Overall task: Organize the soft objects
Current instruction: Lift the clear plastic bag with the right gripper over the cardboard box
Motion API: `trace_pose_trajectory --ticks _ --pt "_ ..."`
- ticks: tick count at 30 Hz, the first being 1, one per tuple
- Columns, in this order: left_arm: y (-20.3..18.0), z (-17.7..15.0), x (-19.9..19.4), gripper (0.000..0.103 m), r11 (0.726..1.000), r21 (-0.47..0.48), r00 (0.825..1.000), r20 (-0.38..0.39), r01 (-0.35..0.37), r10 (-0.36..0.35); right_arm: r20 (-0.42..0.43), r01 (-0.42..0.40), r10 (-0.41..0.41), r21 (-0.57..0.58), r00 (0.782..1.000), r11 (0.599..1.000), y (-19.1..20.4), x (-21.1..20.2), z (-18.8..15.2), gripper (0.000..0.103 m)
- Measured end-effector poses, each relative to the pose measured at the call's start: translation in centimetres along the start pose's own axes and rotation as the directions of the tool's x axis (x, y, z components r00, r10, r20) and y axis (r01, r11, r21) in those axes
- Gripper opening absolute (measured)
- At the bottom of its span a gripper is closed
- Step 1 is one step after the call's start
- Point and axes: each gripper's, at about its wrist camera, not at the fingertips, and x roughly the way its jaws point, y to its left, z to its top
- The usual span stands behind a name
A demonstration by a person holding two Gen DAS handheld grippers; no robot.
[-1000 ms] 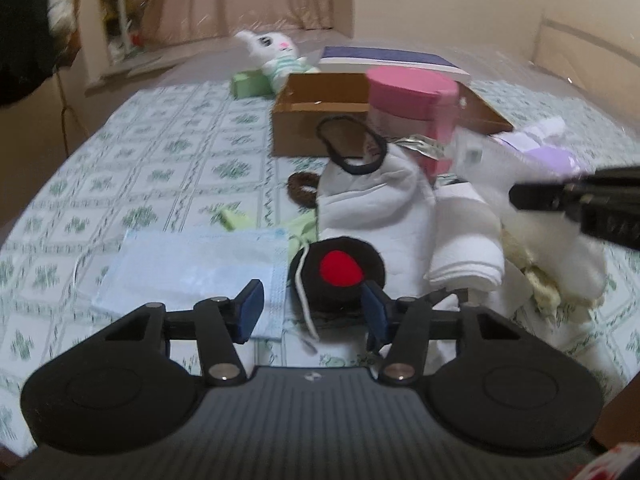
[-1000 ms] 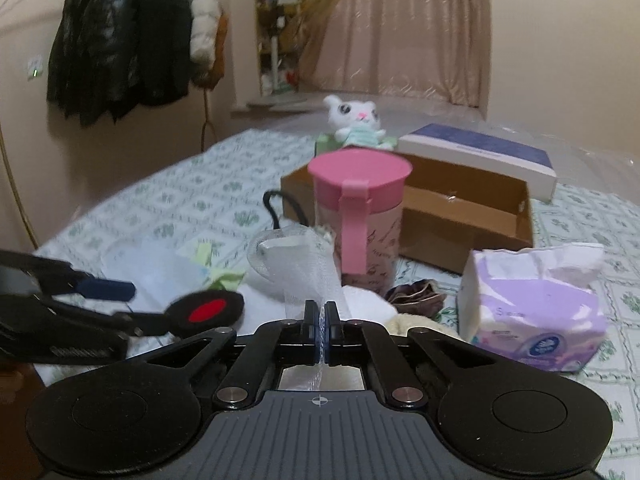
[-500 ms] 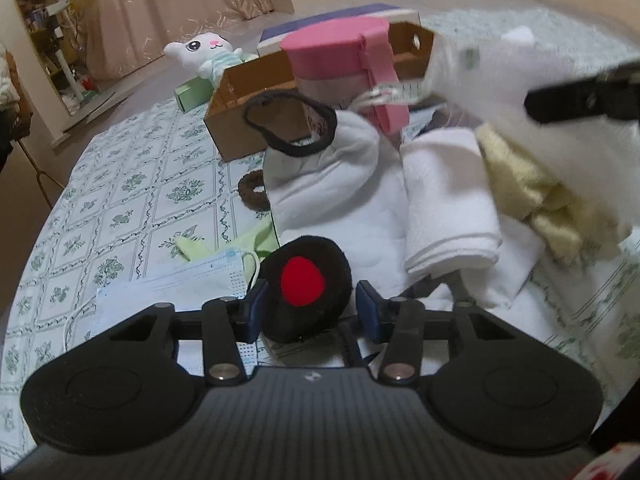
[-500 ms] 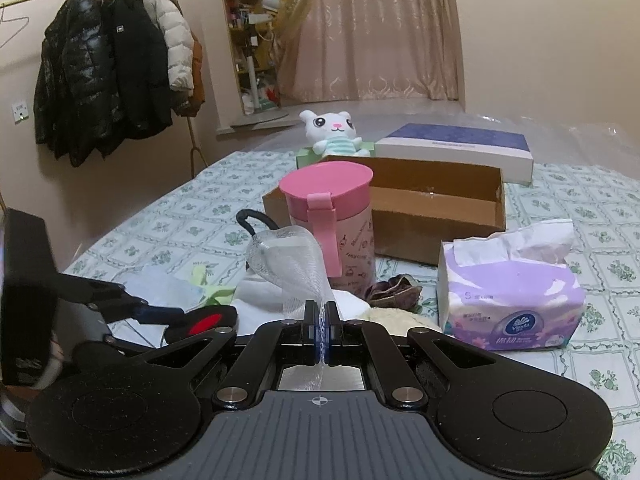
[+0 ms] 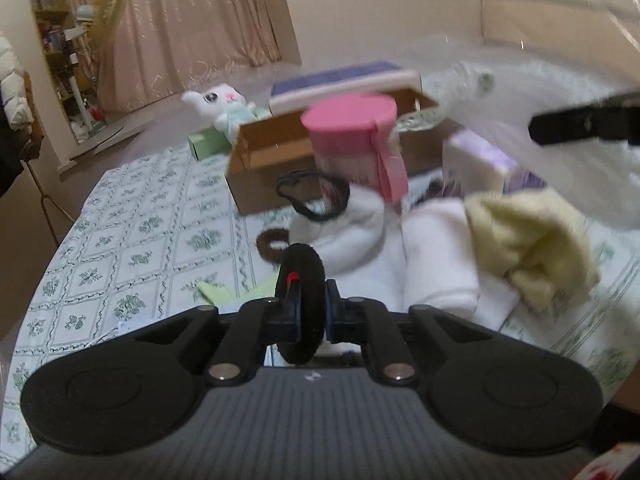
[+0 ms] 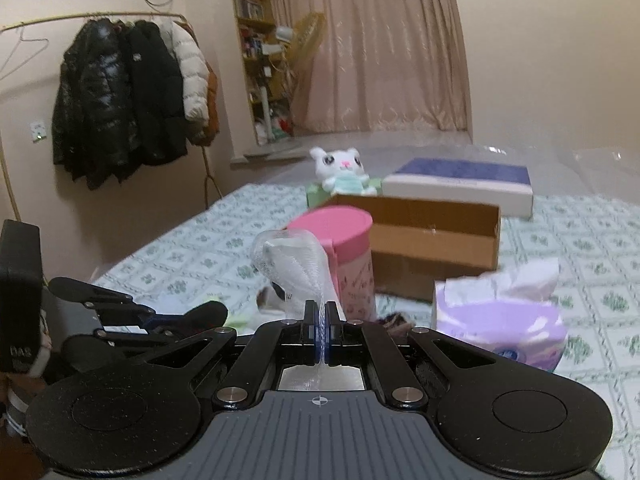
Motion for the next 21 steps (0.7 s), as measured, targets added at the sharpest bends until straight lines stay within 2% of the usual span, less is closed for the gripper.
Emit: trace_pose_trajectory --ticks 5,10,17,21 --pt "2.0 1.4 -2.0 0.011 0.996 -0.079 0.998 0.057 0.031 -0.026 0.041 -0.025 0.025 0.0 0.999 1.0 -0.5 -1.4 1.3 0.002" --pt "4.0 3.0 -2.3 0.011 0.993 -0.113 0.995 0.092 0.039 -0.028 0.055 -0.034 0.033 0.009 0.998 0.999 -1.9 -2.0 2.9 0.002" --pt "6.4 5.9 0.3 0.011 0.994 -0.105 0.992 0.123 0.039 -0.026 0.068 -0.024 0.023 0.005 0.997 1.0 -4.9 -0.9 5.5 0.002" --pt "7.5 8.2 2.5 0.011 0.994 -0.085 0.988 0.147 0.065 -0.052 0.067 -0.031 0.031 0.003 0.997 1.0 -7.1 1.0 7.2 0.002"
